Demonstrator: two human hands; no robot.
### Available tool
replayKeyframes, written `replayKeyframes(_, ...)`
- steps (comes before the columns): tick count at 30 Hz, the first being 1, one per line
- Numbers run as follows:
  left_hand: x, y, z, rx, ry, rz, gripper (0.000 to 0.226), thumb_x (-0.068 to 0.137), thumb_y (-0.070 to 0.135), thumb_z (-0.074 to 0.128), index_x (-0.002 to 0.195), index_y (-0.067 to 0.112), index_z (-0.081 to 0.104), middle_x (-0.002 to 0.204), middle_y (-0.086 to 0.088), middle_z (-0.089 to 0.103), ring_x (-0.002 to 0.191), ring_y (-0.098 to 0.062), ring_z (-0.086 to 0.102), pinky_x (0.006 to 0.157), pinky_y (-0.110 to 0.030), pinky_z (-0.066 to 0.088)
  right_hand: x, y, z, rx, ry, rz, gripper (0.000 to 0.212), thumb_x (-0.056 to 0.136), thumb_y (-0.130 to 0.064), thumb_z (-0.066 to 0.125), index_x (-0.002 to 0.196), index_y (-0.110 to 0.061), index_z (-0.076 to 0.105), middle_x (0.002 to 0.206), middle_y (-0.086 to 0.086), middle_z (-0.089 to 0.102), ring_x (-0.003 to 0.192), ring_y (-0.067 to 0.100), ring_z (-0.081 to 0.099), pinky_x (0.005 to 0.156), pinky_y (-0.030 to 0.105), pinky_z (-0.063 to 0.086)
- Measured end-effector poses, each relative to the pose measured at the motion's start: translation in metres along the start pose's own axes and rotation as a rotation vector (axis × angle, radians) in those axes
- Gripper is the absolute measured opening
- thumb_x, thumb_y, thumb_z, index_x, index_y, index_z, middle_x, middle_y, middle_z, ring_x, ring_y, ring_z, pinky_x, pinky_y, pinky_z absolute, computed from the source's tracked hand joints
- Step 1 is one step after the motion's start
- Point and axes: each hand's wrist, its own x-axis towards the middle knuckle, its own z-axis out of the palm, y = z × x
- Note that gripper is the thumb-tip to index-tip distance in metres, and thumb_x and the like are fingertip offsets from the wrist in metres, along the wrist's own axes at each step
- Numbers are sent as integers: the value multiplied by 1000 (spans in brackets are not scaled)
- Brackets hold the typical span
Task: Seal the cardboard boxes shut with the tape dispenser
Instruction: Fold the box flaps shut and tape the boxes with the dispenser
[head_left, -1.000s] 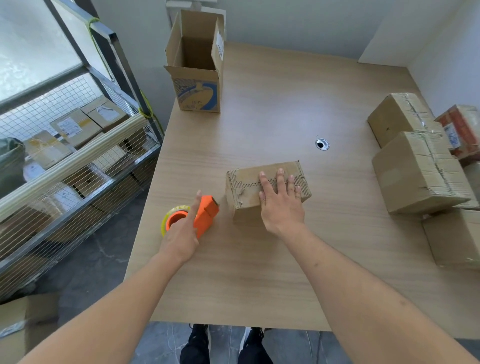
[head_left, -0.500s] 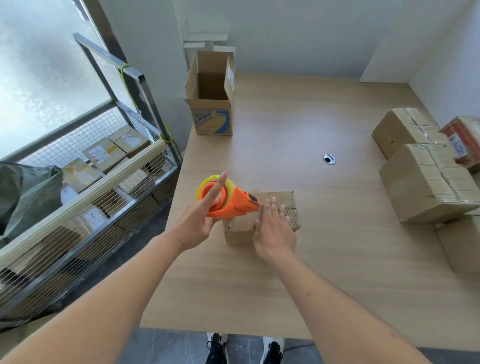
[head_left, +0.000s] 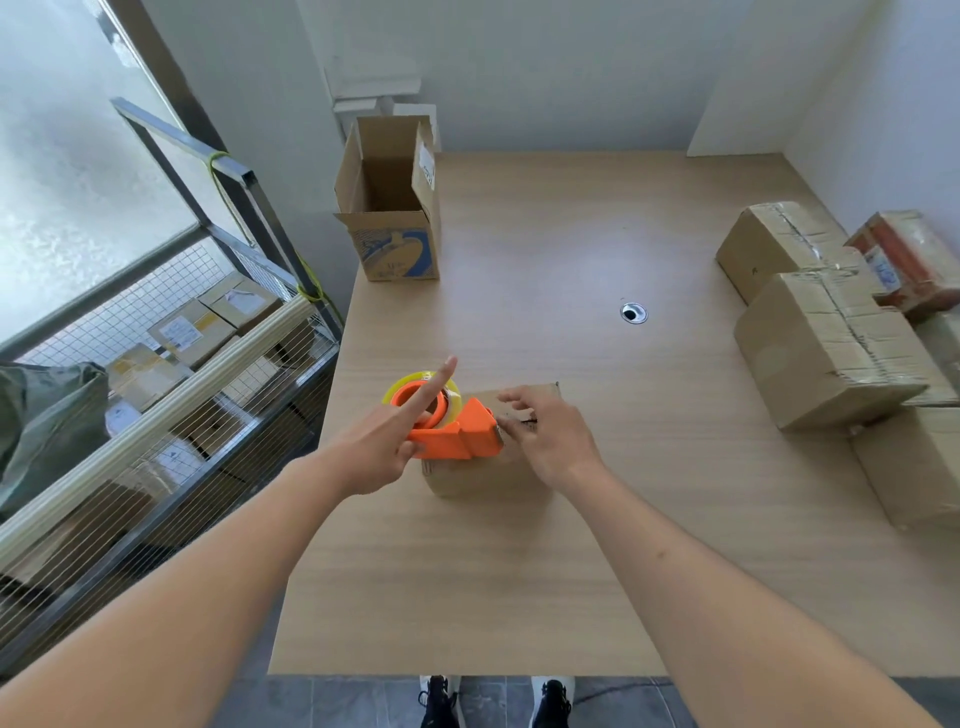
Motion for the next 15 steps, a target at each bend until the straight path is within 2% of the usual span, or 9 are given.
replayKeyframes(2,0,1,-1,55,-32,-4,111,94,-2,54,148,60,-20,106,-1,62,80,-23,58,85,-48,51,6,3,1,40,49,-3,3,92,-34,73,93,-31,74,96,-13,68,79,6,59,78,28,48)
replayKeyframes(5,3,9,0,221,-79,30,105,95,4,51,149,59,-20,94,-3,58,71,-23,50,77,-44,48,6,8,4,229,43,103,10,91,-28,75,86,-20,77,77,-12,68,69,0,57,70,23,42)
replayKeyframes(10,15,26,20,463,20,62,78,106,38,40,149,58,-22,82,-5,47,67,-26,47,75,-45,46,2,21,8,396,72,125,14,93,-26,72,79,-22,74,72,-14,72,72,4,64,74,29,50)
replayKeyframes(15,21,24,36,518,119,86,63,108,43,32,148,64,-12,82,-3,43,67,-25,42,78,-43,43,7,28,1,405,86,143,16,93,-20,70,77,-21,71,70,-9,70,68,7,62,73,36,53)
